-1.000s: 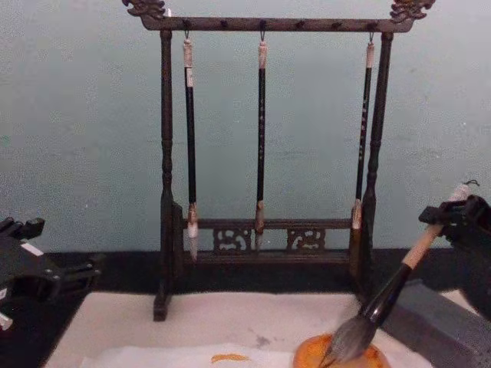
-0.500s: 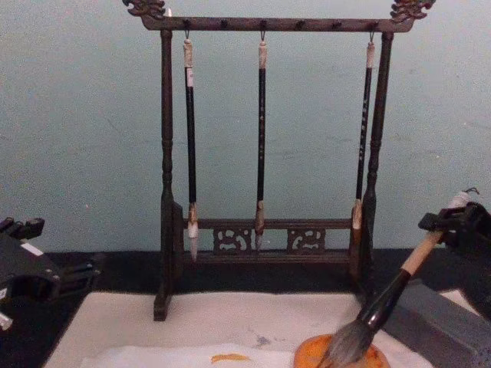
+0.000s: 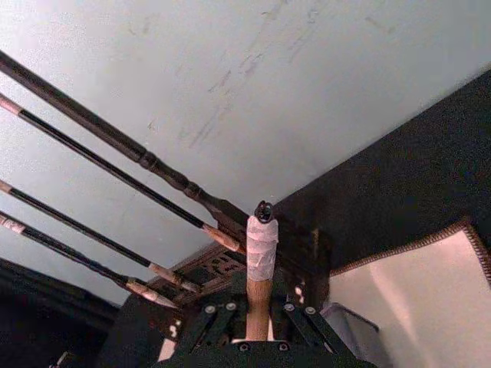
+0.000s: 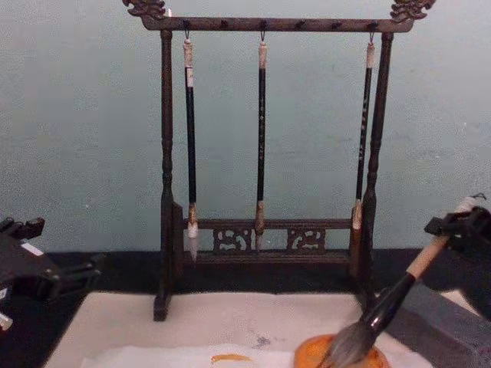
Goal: Pick up the brush from the inkstone, write on the paper, then place the brush back to its original position.
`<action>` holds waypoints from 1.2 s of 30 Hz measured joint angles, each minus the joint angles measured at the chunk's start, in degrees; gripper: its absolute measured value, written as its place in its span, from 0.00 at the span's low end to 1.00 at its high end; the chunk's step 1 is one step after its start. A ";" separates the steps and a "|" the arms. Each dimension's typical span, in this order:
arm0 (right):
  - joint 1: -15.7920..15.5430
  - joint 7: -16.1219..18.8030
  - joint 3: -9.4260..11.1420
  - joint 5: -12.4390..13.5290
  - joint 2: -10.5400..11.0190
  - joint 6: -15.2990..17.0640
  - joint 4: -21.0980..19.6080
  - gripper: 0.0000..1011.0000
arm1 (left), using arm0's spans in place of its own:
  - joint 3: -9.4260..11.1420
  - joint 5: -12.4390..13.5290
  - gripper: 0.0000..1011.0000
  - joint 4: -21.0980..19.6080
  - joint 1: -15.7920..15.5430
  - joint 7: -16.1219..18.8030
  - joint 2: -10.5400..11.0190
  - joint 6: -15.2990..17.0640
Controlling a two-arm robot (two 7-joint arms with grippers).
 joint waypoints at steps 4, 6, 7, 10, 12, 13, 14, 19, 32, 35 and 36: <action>-0.31 -0.53 -0.19 0.63 0.22 -0.42 -0.27 0.18 | 0.00 0.00 1.00 0.00 0.00 0.00 0.00 0.00; -0.41 -0.69 -0.25 0.89 0.33 -0.54 -0.38 0.18 | 0.00 0.00 1.00 0.00 0.00 0.00 0.00 0.00; -0.52 -0.85 -0.33 1.14 0.45 -0.67 -0.49 0.18 | 0.00 0.00 1.00 0.00 0.00 0.00 0.00 0.00; -0.73 -1.10 -0.52 1.56 0.69 -0.94 -0.71 0.18 | 0.00 0.00 1.00 0.00 0.00 0.00 0.00 0.00; -0.83 -1.23 -0.64 1.77 0.84 -1.08 -0.80 0.18 | 0.00 0.00 1.00 0.00 0.00 0.00 0.00 0.00; -0.88 -1.36 -0.77 1.96 0.95 -1.20 -0.84 0.18 | 0.00 0.00 1.00 0.00 0.00 0.00 0.00 0.00; -0.92 -1.43 -0.84 2.04 1.02 -1.25 -0.88 0.18 | 0.00 0.00 1.00 0.00 0.00 0.00 0.00 0.00; -1.03 -1.90 -1.42 2.29 1.35 -1.82 -1.11 0.18 | 0.00 0.00 1.00 0.00 0.00 0.00 0.00 0.00; -1.04 -1.92 -1.39 2.28 1.32 -1.78 -1.13 0.22 | 0.00 0.00 1.00 0.00 0.00 0.00 0.00 0.00; -1.03 -1.89 -1.35 2.27 1.30 -1.73 -1.12 0.29 | 0.00 0.00 1.00 0.00 0.00 0.00 0.00 0.00; -1.02 -1.89 -1.35 2.27 1.30 -1.72 -1.12 0.29 | 0.00 0.00 1.00 0.00 0.00 0.00 0.00 0.00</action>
